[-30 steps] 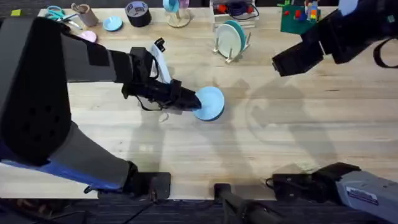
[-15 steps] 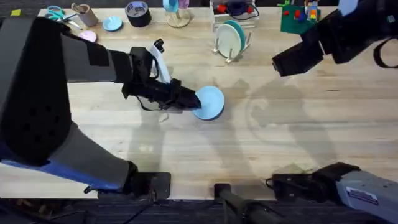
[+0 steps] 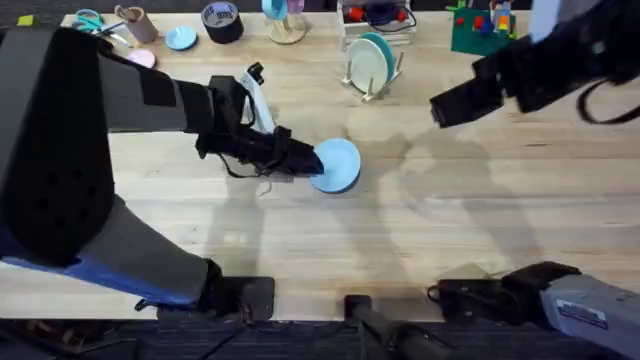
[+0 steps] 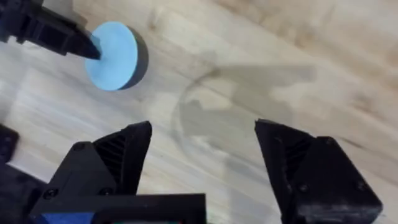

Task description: Pick up the plates from the table one by one and place each into a slot on the dish rack.

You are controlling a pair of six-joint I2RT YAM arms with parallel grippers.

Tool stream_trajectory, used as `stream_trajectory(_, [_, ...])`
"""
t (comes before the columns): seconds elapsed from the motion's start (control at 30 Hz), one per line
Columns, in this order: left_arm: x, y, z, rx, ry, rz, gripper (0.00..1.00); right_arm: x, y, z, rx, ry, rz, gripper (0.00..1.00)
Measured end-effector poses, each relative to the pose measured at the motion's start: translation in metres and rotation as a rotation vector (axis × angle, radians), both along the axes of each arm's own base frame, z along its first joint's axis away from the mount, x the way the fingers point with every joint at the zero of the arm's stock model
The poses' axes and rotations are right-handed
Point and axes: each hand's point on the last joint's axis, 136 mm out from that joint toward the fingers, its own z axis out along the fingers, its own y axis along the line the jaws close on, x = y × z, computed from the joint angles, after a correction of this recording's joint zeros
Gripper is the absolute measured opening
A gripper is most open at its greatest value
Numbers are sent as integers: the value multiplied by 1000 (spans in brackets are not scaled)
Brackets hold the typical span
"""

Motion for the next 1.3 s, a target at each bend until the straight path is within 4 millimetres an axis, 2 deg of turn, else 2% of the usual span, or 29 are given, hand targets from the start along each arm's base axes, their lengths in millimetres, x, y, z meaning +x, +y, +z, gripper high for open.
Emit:
stream_trajectory(0.27, [0, 0, 0, 0, 0, 0, 41, 2, 17, -39, 160, 82, -26, 994])
stream_trajectory(0.6, [0, 0, 0, 0, 0, 0, 41, 6, 44, -61, 339, 118, -31, 995])
stream_trajectory(0.83, [0, 0, 0, 0, 0, 0, 41, 0, 60, -82, 448, 177, -35, 995])
stream_trajectory(1.13, [0, 0, 0, 0, 0, 0, 41, 1, 69, -113, 492, 298, -78, 995])
stream_trajectory(1.3, [0, 0, 0, 0, 0, 0, 40, 8, 79, -127, 534, 350, -71, 994])
